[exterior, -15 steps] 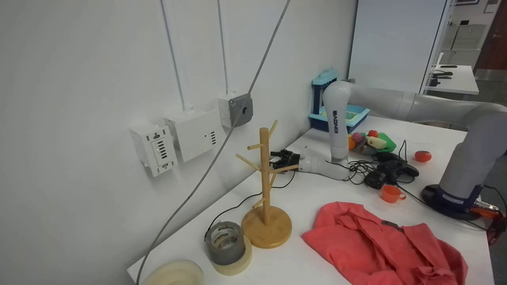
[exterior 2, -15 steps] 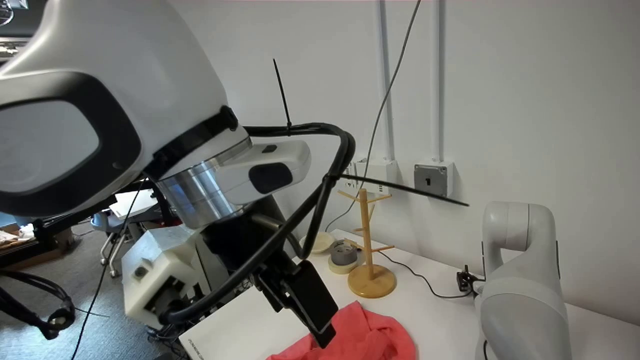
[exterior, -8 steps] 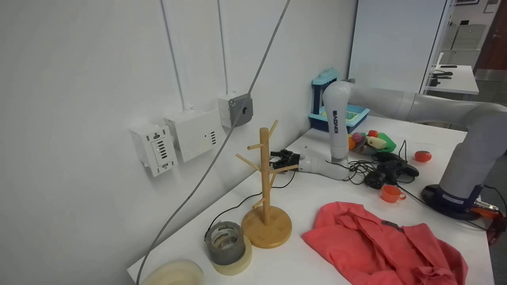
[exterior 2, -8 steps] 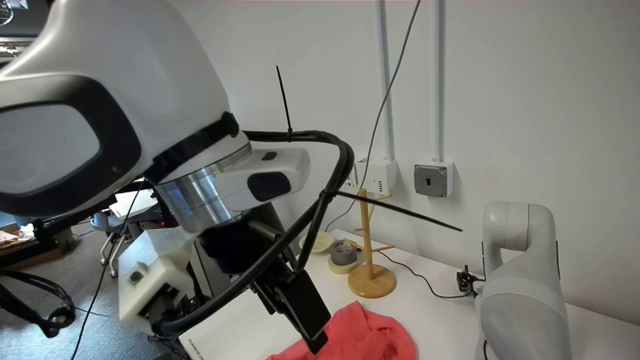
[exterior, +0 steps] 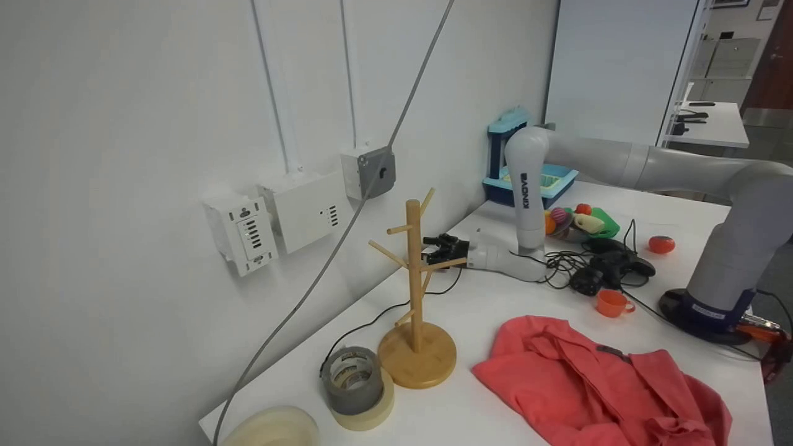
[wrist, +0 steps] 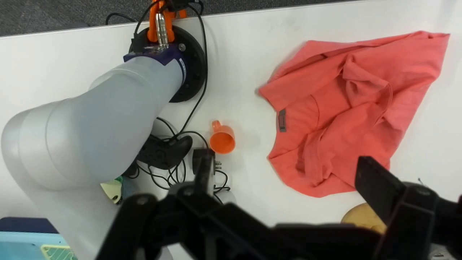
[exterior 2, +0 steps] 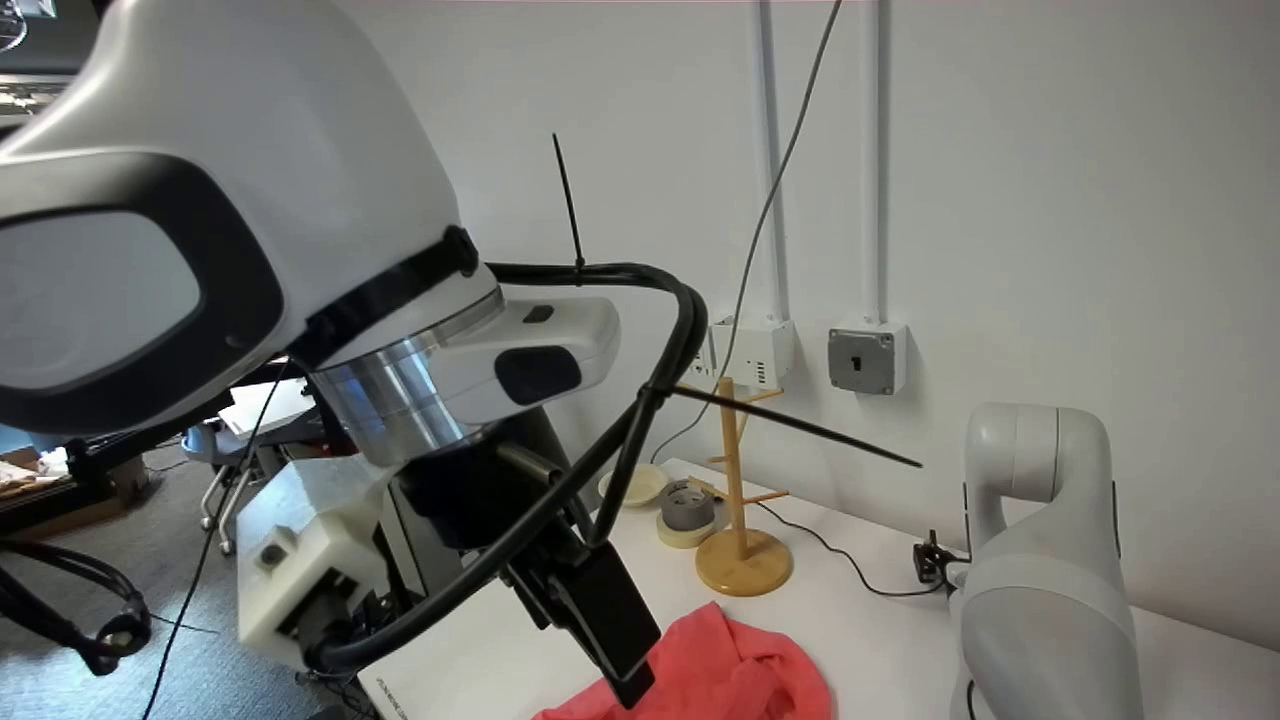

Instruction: Unfold the peach shirt

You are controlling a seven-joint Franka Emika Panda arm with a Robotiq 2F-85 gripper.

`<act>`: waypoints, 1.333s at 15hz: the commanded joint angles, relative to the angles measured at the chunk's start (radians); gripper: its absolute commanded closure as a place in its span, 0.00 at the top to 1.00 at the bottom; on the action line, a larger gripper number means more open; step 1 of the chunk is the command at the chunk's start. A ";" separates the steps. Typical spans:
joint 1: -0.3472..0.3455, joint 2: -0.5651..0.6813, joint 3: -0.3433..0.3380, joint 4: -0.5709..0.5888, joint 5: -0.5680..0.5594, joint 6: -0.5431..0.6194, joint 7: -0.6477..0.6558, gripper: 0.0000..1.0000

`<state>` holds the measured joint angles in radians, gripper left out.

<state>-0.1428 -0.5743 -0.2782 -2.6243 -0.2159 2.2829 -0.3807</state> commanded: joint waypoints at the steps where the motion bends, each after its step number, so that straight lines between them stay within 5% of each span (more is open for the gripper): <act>1: 0.064 0.114 0.062 0.152 0.079 -0.031 0.065 1.00; 7: 0.138 0.287 0.213 0.412 0.155 -0.083 0.226 1.00; 8: 0.122 0.179 0.187 0.276 0.142 -0.026 0.179 1.00; 14: 0.132 0.286 0.222 0.386 0.141 -0.048 0.232 1.00; 20: 0.131 0.331 0.247 0.275 0.109 0.018 0.272 1.00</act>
<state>-0.0048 -0.2663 -0.0483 -2.2930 -0.0831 2.2442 -0.1403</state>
